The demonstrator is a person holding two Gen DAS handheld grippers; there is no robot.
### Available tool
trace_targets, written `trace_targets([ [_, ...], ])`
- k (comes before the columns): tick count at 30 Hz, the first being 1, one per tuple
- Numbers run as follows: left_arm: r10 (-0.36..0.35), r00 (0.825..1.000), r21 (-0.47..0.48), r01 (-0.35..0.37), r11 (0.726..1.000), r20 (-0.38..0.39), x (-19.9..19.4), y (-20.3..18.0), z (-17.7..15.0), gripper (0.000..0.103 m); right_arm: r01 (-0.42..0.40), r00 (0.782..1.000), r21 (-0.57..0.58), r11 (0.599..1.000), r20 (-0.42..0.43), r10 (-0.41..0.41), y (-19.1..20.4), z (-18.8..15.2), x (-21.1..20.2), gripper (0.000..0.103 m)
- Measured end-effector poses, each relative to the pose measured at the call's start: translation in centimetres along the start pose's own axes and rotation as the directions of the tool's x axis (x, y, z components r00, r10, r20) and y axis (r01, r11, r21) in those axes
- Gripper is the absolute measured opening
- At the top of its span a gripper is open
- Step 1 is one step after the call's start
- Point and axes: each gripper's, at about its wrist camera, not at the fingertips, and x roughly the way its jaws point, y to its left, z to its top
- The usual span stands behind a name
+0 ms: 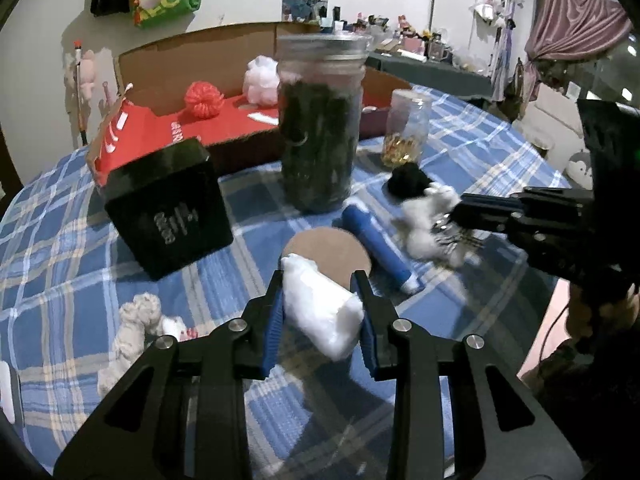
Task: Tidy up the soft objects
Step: 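Grasp the white cotton roll with the left tool while the right grasps the white sheep plush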
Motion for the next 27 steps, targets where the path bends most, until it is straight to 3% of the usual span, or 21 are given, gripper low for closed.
trace_targets([
  [2,0.015,1.0,0.005,-0.015,1.0,-0.013,0.3,0.0,-0.5,0.032,0.015,1.0,0.007,1.0,-0.019,-0.015,-0.4,-0.5,0.1,0.012],
  [3,0.019,1.0,0.007,-0.019,1.0,-0.016,0.4,0.1,-0.7,0.042,0.017,1.0,0.006,1.0,-0.021,-0.017,-0.5,-0.7,0.2,0.013],
  [4,0.024,1.0,0.004,-0.024,1.0,-0.019,0.6,0.1,-0.9,0.051,0.022,1.0,0.003,1.0,-0.017,-0.022,-0.5,-0.8,0.1,0.019],
  [5,0.026,0.999,0.003,-0.026,1.0,-0.023,0.7,0.1,-1.0,0.067,0.035,0.999,-0.003,0.999,-0.011,-0.035,-0.5,-0.8,0.0,0.038],
  [6,0.029,0.999,0.001,-0.029,1.0,-0.023,0.7,0.1,-1.2,0.069,0.042,0.999,-0.009,0.999,-0.006,-0.042,-0.4,-0.9,-0.1,0.05],
  [7,0.035,0.999,-0.001,-0.035,0.999,-0.01,0.6,0.1,-1.4,0.069,0.039,0.999,-0.017,0.999,0.0,-0.039,-0.3,-0.9,-0.2,0.071],
  [8,0.032,0.999,-0.002,-0.032,0.999,0.001,0.5,0.1,-1.5,0.069,0.033,0.999,-0.021,0.999,0.008,-0.033,-0.2,-0.9,-0.3,0.077],
  [18,0.068,0.998,-0.016,-0.068,0.998,0.011,0.6,0.3,-2.1,0.067,0.058,0.998,-0.086,0.995,0.002,-0.058,1.7,-1.3,1.5,0.077],
  [21,0.068,0.997,0.006,-0.069,0.998,0.028,0.5,-0.1,-2.3,0.048,0.047,0.999,-0.079,0.996,0.006,-0.047,1.8,-1.5,1.7,0.072],
  [22,0.067,0.997,0.01,-0.068,0.998,0.033,0.4,-0.2,-2.3,0.045,0.042,0.999,-0.083,0.996,0.015,-0.041,1.9,-1.7,1.6,0.06],
  [24,0.069,0.997,0.011,-0.069,0.998,0.042,0.3,-0.4,-2.5,0.036,0.041,0.999,-0.092,0.995,0.031,-0.039,2.3,-1.8,1.4,0.055],
  [27,0.061,0.997,0.003,-0.061,0.998,0.049,0.1,-0.4,-2.4,0.033,0.04,0.998,-0.085,0.996,0.058,-0.035,2.3,-1.7,0.8,0.048],
])
